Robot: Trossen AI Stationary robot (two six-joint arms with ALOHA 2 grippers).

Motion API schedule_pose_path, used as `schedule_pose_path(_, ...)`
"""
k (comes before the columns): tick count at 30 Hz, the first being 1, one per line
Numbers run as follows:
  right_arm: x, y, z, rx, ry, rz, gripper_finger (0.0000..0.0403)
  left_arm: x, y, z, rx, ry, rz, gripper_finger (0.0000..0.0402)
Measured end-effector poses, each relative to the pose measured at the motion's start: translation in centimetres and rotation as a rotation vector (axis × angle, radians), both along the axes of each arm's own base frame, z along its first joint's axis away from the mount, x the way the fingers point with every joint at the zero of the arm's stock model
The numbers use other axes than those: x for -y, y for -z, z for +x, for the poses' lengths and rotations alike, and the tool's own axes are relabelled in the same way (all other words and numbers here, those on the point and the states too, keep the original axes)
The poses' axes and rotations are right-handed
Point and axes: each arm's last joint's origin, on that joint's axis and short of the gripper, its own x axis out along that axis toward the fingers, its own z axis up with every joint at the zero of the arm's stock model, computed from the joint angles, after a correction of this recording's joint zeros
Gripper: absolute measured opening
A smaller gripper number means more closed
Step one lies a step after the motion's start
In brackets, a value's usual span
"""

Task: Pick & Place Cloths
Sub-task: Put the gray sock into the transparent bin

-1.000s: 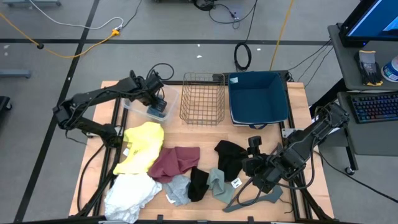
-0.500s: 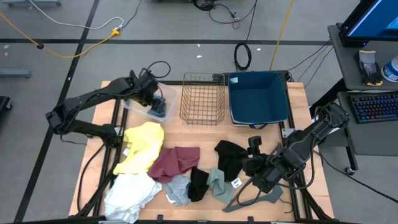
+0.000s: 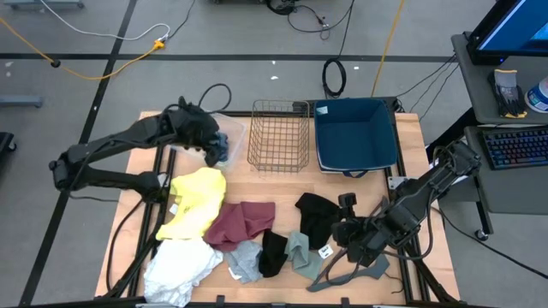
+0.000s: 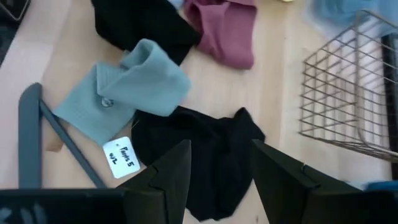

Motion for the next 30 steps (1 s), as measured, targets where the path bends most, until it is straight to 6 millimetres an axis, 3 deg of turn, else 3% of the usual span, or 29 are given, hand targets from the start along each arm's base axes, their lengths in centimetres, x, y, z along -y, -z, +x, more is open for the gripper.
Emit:
schedule_pose_path(7,0.1,2.8,0.2,-0.016,-0.020,-0.022,0.0155,2.1,-1.3,1.8,0.130,0.213,0.143,0.0239)
schedule_pose_path(16,-0.2,5.0,0.8,0.022,-0.112,0.013,0.0155,5.8,-1.9,3.0,0.221,0.413,0.124,0.0239)
schedule_pose_path(23,-0.3,5.9,2.1,0.128,-0.182,0.053,0.0155,8.6,-2.3,3.4,0.273,0.552,0.163,0.0239)
schedule_pose_path(30,0.5,5.3,3.7,0.207,-0.208,0.160,0.0155,9.3,-2.3,3.4,0.279,0.587,0.170,0.0239)
